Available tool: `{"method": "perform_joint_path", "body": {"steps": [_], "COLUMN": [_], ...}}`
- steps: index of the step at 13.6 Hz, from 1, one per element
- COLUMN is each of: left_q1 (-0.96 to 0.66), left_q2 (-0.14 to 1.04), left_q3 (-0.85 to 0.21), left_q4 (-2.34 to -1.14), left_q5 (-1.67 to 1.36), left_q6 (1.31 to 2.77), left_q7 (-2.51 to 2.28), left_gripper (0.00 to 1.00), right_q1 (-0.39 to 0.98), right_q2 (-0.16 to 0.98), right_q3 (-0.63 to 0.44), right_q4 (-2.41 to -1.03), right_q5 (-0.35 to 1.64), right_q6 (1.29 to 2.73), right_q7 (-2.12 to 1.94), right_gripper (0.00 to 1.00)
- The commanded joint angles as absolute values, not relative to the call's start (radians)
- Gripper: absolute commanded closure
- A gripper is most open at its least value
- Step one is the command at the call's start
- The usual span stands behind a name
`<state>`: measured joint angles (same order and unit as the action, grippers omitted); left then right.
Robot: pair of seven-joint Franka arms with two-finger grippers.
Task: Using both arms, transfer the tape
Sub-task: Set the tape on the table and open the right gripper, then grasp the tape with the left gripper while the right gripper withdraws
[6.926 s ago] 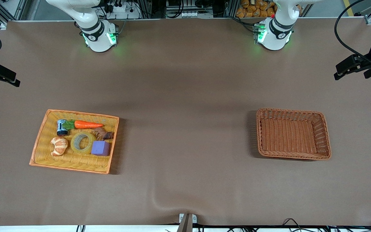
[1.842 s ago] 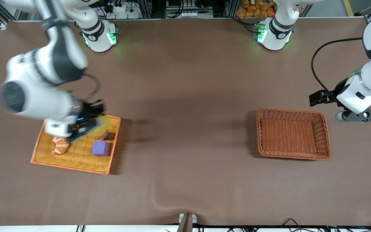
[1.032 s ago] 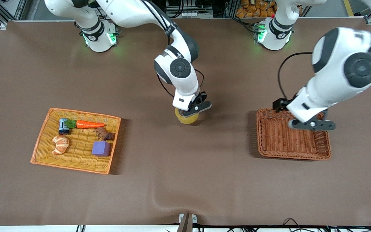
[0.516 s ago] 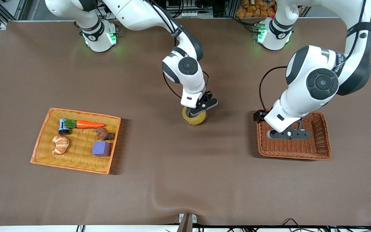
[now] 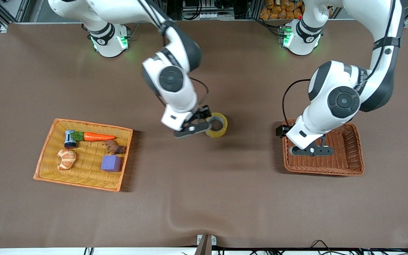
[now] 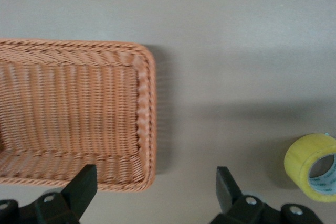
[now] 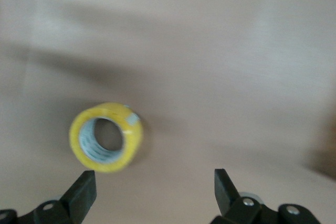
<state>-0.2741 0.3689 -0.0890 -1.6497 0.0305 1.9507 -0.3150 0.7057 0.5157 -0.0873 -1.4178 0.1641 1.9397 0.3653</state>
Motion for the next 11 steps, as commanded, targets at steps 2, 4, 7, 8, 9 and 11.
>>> {"method": "perform_joint_path", "body": {"steps": [2,4,7,8,9,11], "left_q1": [-0.342,-0.389,-0.48,-0.498,-0.52,-0.54], "left_q2": [0.394,0.44,0.494,0.515,0.535,0.584], "left_q3": [-0.103,-0.144,-0.153,-0.155,-0.155,-0.155], "left_q4": [-1.678,-1.678,-1.675,-1.671,-1.669,-1.667], "left_q5": [0.02,0.011,0.009,0.009,0.008,0.008], "left_q6": [1.994,1.999,2.075,2.104,2.138,2.199], "left_q7": [-0.369,-0.496,-0.615,-0.662,-0.698,-0.715], "left_gripper": [0.0,0.0,0.0,0.0,0.0,0.0], "right_q1": [0.577,0.517,0.39,0.353,0.313,0.243], "right_q2": [0.388,0.324,0.218,0.178,0.137,0.094], "right_q3": [-0.078,-0.083,-0.098,-0.1,-0.101,-0.101], "right_q4": [-1.454,-1.469,-1.482,-1.499,-1.52,-1.525], "right_q5": [0.141,0.138,0.133,0.132,0.121,0.083], "right_q6": [1.826,1.778,1.668,1.658,1.658,1.641], "right_q7": [0.373,0.374,0.272,0.238,0.236,0.226], "right_gripper": [0.0,0.0,0.0,0.0,0.0,0.0]}}
